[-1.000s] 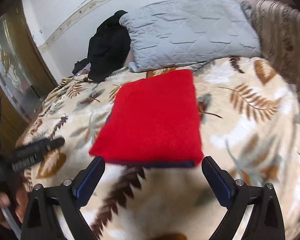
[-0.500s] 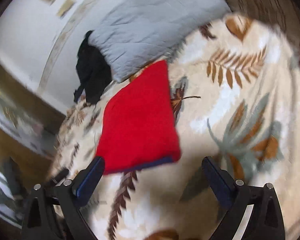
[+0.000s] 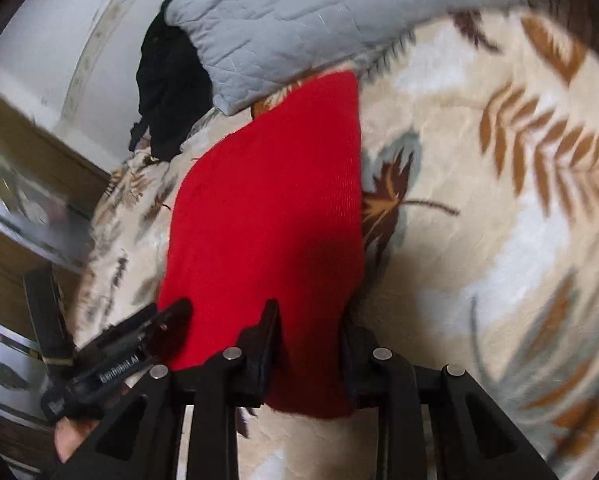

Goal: Fold small clothes

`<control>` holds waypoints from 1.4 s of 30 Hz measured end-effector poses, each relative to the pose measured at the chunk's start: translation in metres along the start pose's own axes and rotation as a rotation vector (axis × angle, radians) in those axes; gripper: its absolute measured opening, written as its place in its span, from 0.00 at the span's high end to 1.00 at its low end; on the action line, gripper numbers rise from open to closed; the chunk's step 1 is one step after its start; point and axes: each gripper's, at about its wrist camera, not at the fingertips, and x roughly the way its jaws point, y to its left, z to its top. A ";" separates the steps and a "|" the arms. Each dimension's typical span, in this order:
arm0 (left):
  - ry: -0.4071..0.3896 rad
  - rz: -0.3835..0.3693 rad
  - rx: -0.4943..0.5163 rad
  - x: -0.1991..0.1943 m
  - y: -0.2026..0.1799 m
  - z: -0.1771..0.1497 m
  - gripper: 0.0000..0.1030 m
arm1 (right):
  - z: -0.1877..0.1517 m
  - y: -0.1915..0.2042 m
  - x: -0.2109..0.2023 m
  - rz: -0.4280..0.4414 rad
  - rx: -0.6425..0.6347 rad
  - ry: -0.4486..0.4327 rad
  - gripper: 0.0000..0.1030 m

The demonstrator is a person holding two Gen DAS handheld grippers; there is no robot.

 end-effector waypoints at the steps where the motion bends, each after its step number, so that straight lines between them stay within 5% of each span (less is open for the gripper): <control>1: 0.001 -0.001 0.002 0.000 0.000 0.001 0.19 | 0.000 -0.004 0.001 0.014 0.016 0.012 0.67; 2: 0.000 0.001 0.005 -0.001 -0.001 0.000 0.19 | 0.000 -0.010 0.001 0.036 0.045 0.017 0.61; 3: -0.004 0.003 0.010 -0.001 -0.002 0.000 0.19 | 0.003 -0.017 -0.004 0.046 0.081 -0.001 0.37; 4: -0.006 0.006 0.013 -0.001 -0.003 0.000 0.19 | 0.008 -0.020 -0.015 0.045 0.098 -0.057 0.28; 6: -0.008 0.007 0.015 0.001 -0.003 0.001 0.19 | 0.020 -0.020 -0.027 0.053 0.094 -0.147 0.19; 8: -0.012 0.007 0.016 0.000 -0.003 0.000 0.18 | 0.038 -0.021 -0.021 0.105 0.097 -0.149 0.16; 13: -0.008 0.000 0.016 0.001 -0.001 0.000 0.18 | 0.078 -0.032 0.038 0.169 0.197 -0.022 0.18; 14: -0.008 0.000 0.021 0.001 0.000 0.000 0.18 | 0.080 -0.027 0.042 0.175 0.170 -0.012 0.38; 15: -0.007 0.000 0.025 0.001 0.000 0.000 0.18 | 0.082 -0.014 0.043 0.075 0.095 -0.001 0.58; 17: -0.009 -0.007 0.031 0.002 0.001 -0.001 0.18 | 0.077 0.005 0.036 -0.024 0.004 -0.016 0.59; 19: -0.009 -0.013 0.027 0.003 0.001 -0.001 0.18 | 0.070 0.018 0.035 -0.110 -0.063 -0.032 0.60; 22: -0.012 -0.006 0.028 -0.001 0.001 -0.001 0.18 | 0.069 0.007 0.034 -0.124 -0.012 -0.042 0.46; 27: -0.015 0.011 0.007 -0.007 0.004 -0.004 0.18 | 0.049 0.037 -0.013 -0.148 -0.082 -0.198 0.36; 31: -0.020 0.034 0.000 -0.019 0.005 -0.008 0.18 | 0.032 0.046 0.022 -0.146 -0.137 -0.043 0.32; 33: -0.047 0.038 0.006 -0.031 0.007 -0.011 0.18 | 0.028 0.046 0.016 -0.182 -0.135 -0.071 0.32; 35: -0.061 0.054 0.009 -0.037 0.011 -0.012 0.18 | 0.027 0.053 -0.001 -0.115 -0.115 -0.102 0.32; 42: -0.010 -0.143 -0.095 -0.032 0.028 0.008 0.18 | -0.012 0.068 -0.023 -0.066 -0.159 -0.142 0.32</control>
